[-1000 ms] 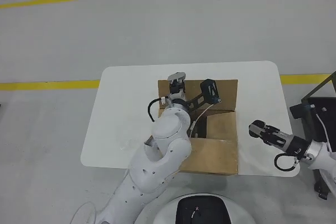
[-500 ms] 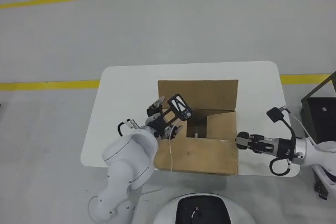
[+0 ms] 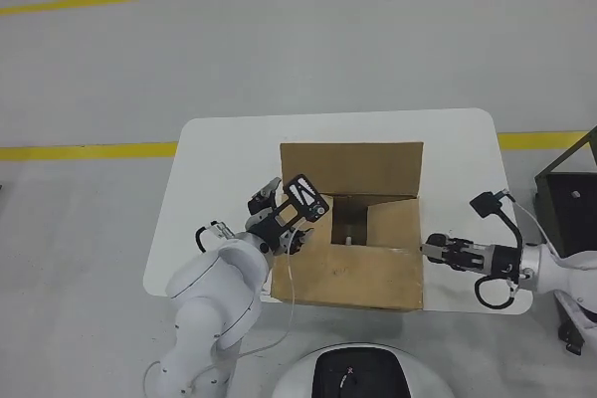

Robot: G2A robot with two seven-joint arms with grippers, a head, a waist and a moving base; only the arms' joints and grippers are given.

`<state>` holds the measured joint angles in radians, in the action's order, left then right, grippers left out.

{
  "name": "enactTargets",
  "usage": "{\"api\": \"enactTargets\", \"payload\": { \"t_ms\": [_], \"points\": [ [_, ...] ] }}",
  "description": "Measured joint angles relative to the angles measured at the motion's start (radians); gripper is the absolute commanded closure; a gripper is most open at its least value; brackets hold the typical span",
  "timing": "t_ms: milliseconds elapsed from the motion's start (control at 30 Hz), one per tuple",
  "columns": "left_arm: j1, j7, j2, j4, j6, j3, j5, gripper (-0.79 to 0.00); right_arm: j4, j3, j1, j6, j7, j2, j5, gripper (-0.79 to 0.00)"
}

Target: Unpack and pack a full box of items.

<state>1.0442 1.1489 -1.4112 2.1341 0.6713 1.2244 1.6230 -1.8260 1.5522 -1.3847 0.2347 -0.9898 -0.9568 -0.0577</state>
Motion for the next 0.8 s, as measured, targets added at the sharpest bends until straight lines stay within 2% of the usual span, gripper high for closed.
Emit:
{"api": "enactTargets", "payload": {
  "t_ms": [600,667,700,733,800],
  "points": [
    [0.0,0.0,0.0,0.0,0.0,0.0,0.0,-0.785,-0.038,-0.068,0.013,0.019,-0.031,0.003,0.034,-0.191],
    [0.0,0.0,0.0,0.0,0.0,0.0,0.0,-0.785,-0.047,-0.073,0.019,0.045,-0.041,0.003,0.041,-0.135],
    [0.0,0.0,0.0,0.0,0.0,0.0,0.0,-0.785,-0.052,-0.074,0.022,0.059,-0.047,0.004,0.04,-0.04],
    [0.0,0.0,0.0,0.0,0.0,0.0,0.0,-0.785,-0.057,-0.076,0.025,0.074,-0.05,0.005,0.04,0.0],
    [0.0,0.0,0.0,0.0,0.0,0.0,0.0,-0.785,-0.062,-0.082,0.032,0.104,-0.059,0.006,0.028,0.0]
  ]
}}
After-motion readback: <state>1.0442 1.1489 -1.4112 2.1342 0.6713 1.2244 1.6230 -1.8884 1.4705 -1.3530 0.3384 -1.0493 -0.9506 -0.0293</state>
